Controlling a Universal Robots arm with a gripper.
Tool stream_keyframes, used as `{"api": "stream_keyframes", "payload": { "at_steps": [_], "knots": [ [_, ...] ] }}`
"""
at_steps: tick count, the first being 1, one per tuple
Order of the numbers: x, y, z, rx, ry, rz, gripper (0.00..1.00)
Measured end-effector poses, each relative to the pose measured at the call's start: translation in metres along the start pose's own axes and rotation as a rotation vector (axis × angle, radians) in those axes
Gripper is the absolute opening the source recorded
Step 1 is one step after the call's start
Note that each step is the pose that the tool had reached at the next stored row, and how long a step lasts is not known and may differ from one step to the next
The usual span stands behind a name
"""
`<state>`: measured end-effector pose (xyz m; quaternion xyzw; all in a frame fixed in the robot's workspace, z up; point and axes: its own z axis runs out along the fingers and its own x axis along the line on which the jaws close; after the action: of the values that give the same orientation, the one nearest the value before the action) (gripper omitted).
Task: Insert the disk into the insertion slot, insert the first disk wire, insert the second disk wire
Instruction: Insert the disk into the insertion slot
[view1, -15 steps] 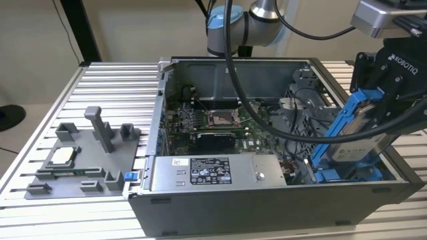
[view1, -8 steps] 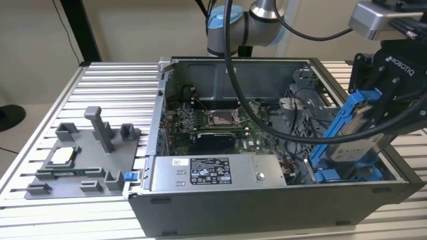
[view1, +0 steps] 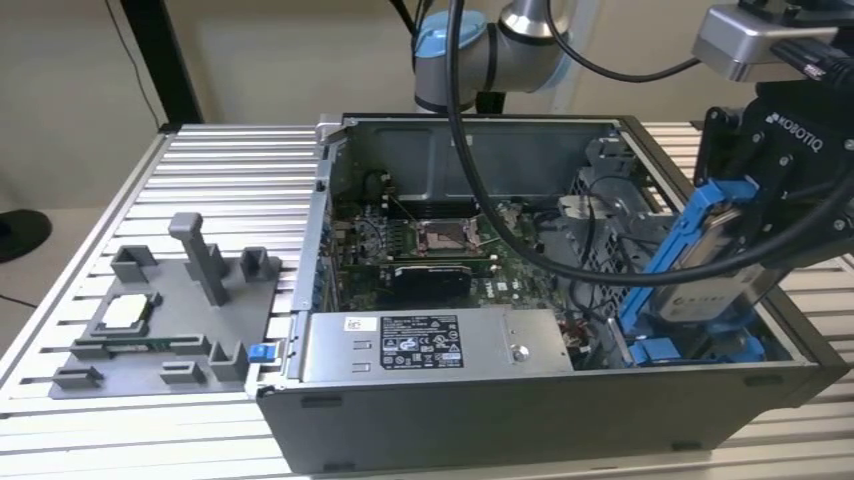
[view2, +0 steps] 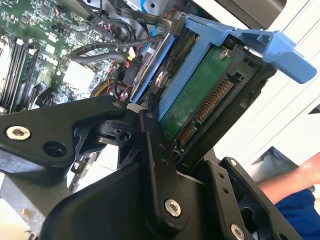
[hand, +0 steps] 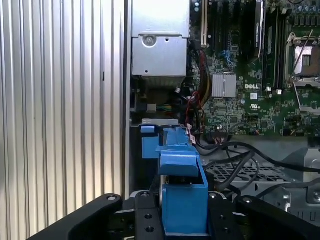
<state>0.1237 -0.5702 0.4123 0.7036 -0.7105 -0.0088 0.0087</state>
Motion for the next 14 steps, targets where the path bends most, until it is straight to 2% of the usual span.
{"api": "stream_keyframes", "payload": {
  "at_steps": [14],
  "knots": [
    [-0.0003, 0.0001, 0.0054, -0.0001, 0.0012, -0.028, 0.00]
  ]
}}
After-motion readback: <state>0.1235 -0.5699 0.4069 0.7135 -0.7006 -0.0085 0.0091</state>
